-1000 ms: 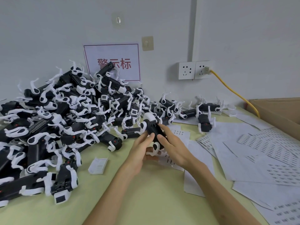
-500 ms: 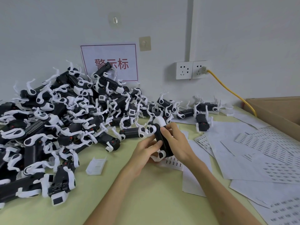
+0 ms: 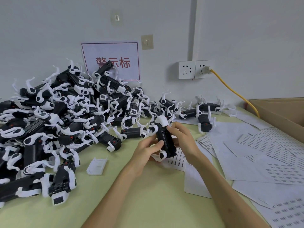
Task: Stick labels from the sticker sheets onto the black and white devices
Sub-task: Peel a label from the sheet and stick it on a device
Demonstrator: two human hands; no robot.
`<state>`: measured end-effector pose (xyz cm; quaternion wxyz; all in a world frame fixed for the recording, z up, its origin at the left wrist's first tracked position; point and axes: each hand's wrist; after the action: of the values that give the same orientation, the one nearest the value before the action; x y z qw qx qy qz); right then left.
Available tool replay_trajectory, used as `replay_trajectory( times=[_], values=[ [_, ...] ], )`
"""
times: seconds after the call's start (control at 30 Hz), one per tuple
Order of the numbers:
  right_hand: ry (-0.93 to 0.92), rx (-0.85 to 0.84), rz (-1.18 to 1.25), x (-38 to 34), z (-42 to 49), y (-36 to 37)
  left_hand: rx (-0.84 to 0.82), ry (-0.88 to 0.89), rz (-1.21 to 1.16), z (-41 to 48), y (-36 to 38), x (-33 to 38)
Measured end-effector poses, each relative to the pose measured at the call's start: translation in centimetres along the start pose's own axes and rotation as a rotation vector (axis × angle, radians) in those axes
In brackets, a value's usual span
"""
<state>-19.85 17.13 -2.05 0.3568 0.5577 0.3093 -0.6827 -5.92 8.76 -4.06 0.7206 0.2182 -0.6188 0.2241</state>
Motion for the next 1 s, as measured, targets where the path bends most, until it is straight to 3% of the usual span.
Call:
replay_trajectory(
  times=[0.23, 0.53, 0.8, 0.9, 1.0],
  values=[
    [-0.047, -0.126, 0.029, -0.2, -0.3, -0.3, -0.045, -0.061, -0.27, 0.0, -0.5, 0.4],
    [-0.088, -0.242, -0.07, 0.3, -0.4, 0.7, 0.014, -0.084, -0.413, 0.6, -1.4, -0.1],
    [-0.155, -0.048, -0.17, 1.0, 0.4, 0.2, 0.131, -0.085, -0.353, 0.9, -1.2, -0.2],
    [-0.119, 0.066, -0.318, 1.5, 0.8, -0.4, 0.171, -0.088, -0.343, 1.1, -1.3, -0.1],
    [-0.034, -0.062, -0.684, 2.1, 1.0, -1.3, 0.194, -0.093, -0.363, 0.9, -1.6, 0.3]
  ],
)
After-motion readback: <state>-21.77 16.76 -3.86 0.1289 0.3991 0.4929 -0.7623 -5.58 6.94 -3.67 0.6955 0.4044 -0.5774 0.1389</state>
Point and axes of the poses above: each hand's wrist, its own z-axis towards the middle knuckle, its own y-axis out of the palm, x = y × z, and after that the axes turned 1 degree about y, right-handed
